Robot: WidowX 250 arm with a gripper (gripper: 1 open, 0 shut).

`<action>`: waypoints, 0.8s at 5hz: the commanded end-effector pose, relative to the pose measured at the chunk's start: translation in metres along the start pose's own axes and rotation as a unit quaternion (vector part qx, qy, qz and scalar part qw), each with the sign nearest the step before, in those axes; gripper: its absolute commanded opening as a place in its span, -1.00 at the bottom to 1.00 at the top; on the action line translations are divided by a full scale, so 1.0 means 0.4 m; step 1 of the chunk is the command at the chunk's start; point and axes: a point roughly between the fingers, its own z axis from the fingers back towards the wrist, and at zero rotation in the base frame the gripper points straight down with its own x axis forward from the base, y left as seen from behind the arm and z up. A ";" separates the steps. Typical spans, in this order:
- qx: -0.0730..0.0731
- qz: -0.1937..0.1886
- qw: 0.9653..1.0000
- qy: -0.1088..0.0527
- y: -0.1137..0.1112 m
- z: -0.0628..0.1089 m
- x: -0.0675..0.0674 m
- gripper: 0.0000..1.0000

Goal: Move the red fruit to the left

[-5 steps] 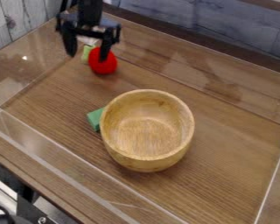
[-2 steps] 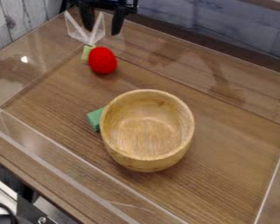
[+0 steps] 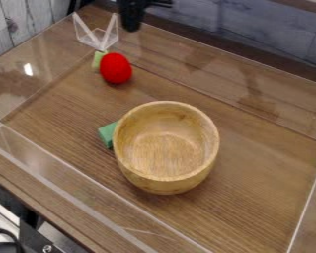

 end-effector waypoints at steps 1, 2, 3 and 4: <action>-0.008 0.015 0.999 -0.030 -0.034 0.066 0.009 -1.00; -0.006 0.029 0.999 -0.027 -0.062 0.068 0.002 -1.00; -0.003 0.052 0.998 -0.021 -0.097 0.052 -0.006 -1.00; 0.000 0.070 0.997 -0.016 -0.140 0.039 -0.024 -1.00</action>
